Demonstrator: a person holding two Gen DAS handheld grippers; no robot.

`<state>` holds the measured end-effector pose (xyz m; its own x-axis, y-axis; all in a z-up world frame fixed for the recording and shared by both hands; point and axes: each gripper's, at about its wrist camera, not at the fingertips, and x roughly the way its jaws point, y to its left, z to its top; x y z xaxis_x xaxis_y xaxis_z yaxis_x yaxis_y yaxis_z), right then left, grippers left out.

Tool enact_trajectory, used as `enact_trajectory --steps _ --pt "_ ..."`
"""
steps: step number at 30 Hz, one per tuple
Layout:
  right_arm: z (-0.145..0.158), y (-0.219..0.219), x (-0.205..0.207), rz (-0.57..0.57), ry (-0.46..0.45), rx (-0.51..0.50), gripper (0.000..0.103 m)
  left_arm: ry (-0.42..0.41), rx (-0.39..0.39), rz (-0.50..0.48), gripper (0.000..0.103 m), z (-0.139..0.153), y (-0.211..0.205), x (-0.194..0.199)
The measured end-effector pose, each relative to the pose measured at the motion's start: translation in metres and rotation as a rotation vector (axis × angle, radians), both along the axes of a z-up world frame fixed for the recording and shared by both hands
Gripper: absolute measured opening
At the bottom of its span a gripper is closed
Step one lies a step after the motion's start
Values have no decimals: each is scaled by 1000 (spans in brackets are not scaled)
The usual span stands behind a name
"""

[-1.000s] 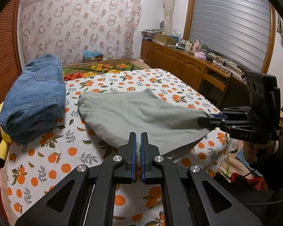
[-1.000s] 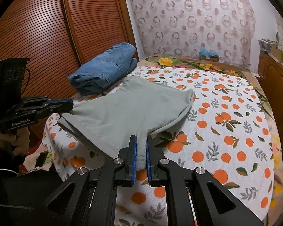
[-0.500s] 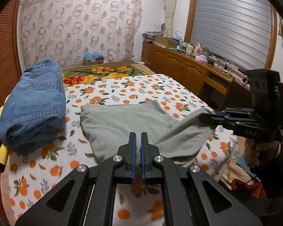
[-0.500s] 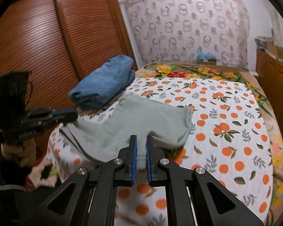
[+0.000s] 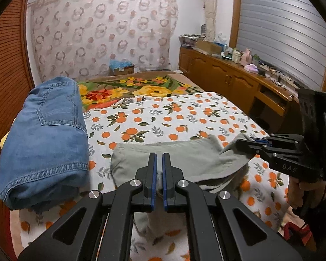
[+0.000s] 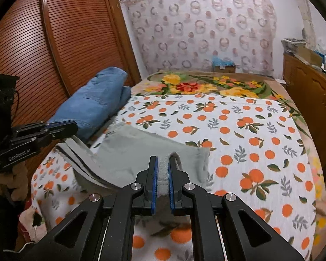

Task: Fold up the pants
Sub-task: 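Open both tools and release the folded shorts, then pinch and straighten the folded shorts with both tools, then release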

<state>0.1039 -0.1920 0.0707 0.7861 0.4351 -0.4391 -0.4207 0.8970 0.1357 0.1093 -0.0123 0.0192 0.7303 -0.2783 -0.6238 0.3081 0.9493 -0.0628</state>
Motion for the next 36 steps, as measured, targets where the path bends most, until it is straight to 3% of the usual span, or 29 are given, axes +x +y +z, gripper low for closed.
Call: enact_trajectory --steps 8,12,14,16,17,19,36 --pt "-4 12 28 -14 26 -18 8 32 13 27 6 -11 4 19" --pt "-6 13 31 -15 25 -23 11 45 -20 22 8 -13 7 17" --pt "-6 11 29 -21 16 -25 14 36 -13 23 26 -13 7 14" --pt "-4 8 27 -39 2 -28 28 22 -4 28 42 -13 8 12" --pt "-3 5 27 -53 -3 -26 33 18 -3 27 44 -14 9 10" --pt "-3 1 24 -68 -8 -17 41 30 3 25 46 -17 9 8" --pt "-33 -9 0 8 84 -113 41 156 6 47 46 -74 23 -16"
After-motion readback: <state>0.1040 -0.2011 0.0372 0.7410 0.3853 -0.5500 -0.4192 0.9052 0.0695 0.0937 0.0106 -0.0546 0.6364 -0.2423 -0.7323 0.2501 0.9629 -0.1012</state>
